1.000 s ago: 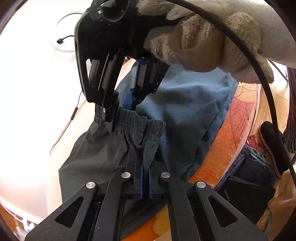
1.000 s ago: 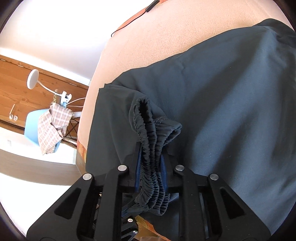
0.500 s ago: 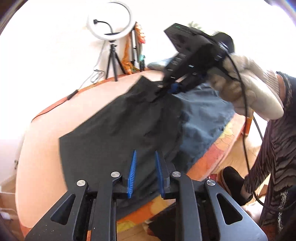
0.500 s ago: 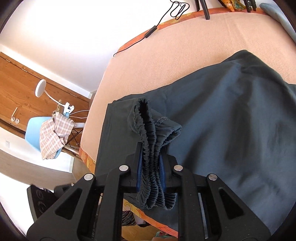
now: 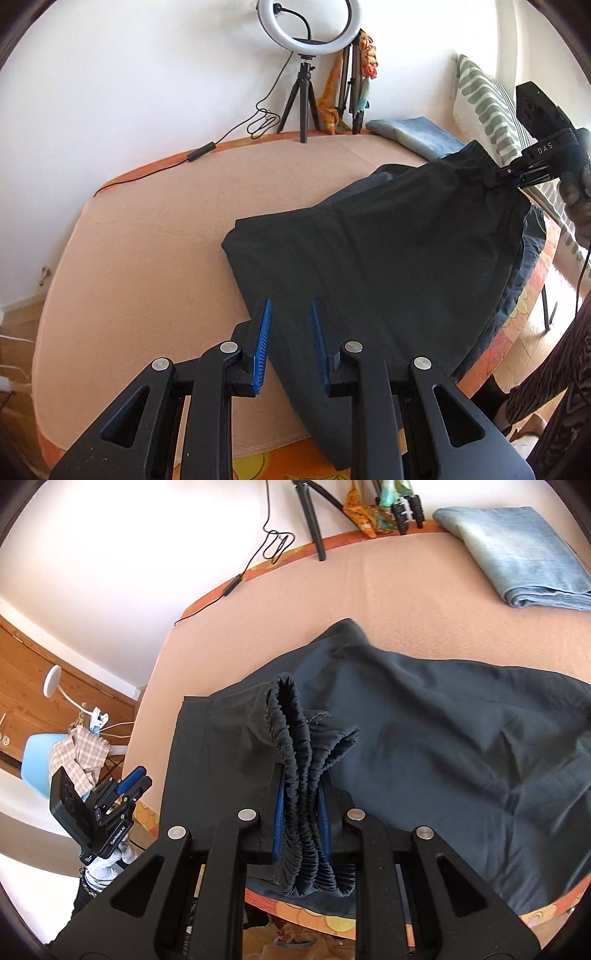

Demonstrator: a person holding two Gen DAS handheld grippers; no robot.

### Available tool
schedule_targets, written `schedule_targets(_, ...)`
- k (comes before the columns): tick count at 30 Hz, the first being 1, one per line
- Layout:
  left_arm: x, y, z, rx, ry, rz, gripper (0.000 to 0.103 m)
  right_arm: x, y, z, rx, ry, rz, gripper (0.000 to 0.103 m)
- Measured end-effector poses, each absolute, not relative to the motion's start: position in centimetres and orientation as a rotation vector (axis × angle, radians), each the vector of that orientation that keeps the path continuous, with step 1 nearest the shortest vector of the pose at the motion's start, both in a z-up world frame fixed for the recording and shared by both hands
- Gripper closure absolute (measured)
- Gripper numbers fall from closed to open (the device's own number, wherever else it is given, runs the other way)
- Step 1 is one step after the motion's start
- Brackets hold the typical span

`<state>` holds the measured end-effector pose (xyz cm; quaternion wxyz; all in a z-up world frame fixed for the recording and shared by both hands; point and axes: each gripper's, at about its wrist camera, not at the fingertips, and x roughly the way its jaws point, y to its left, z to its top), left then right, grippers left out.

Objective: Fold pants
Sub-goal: 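Open the left gripper while the right gripper lays the waistband onto the trousers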

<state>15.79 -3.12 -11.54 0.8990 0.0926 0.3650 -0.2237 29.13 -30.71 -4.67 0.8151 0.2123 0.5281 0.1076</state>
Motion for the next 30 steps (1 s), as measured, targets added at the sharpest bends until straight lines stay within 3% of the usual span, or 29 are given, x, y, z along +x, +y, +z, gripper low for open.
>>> schedule_targets(30,15.2,-13.1,-12.9,0.335,0.782,-0.675,0.083,23.1,-51.0,-5.2,0.46,1.151,-0.222,0.086)
